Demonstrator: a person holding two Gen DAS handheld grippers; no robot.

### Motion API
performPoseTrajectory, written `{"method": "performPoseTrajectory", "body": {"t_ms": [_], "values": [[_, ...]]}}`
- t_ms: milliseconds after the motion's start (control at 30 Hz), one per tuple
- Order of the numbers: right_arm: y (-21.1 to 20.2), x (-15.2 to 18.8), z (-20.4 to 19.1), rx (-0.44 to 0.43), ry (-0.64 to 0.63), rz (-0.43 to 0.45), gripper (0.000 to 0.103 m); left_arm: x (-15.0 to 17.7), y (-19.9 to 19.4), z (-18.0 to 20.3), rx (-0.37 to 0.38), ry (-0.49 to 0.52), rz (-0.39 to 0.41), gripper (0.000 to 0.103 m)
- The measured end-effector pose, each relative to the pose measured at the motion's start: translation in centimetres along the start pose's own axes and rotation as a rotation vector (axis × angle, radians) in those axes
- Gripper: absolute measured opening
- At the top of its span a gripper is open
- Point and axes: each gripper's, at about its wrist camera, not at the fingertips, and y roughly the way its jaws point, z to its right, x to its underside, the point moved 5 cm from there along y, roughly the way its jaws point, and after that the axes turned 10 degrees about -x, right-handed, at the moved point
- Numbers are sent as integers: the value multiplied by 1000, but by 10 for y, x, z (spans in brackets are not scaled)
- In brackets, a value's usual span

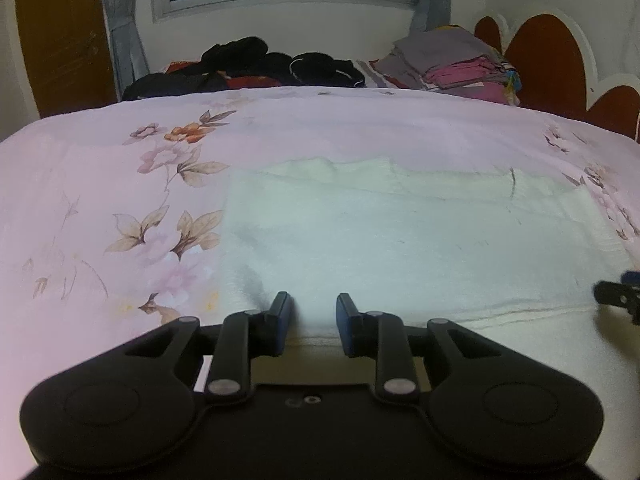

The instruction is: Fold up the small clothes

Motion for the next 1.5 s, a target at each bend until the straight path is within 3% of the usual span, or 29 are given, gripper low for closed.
{"method": "performPoseTrajectory", "body": {"t_ms": [267, 767, 900, 1100, 1367, 1400, 1467, 1500], "values": [[-22, 8, -2, -48, -15, 0, 57, 1, -13, 8, -53, -18, -32, 25], [-37, 53, -59, -252, -173, -73, 58, 46, -68, 38, -31, -8, -75, 32], [-42, 67, -61, -240, -217, -78, 58, 68, -73, 36, -52, 8, -111, 33], [-59, 80, -54, -206, -156, -75, 58, 81, -85, 29, -63, 26, -112, 39], [-76, 103, -63, -96, -136, -63, 58, 97, -100, 30, -21, 64, -84, 57], [-77, 106, -67, -77, -144, -65, 61, 99, -103, 31, -12, 66, -79, 58], [-76, 111, -73, -48, -147, -77, 90, 102, -107, 31, 2, 67, -76, 61], [-75, 114, -75, -34, -146, -81, 91, 104, -109, 31, 9, 66, -75, 61]]}}
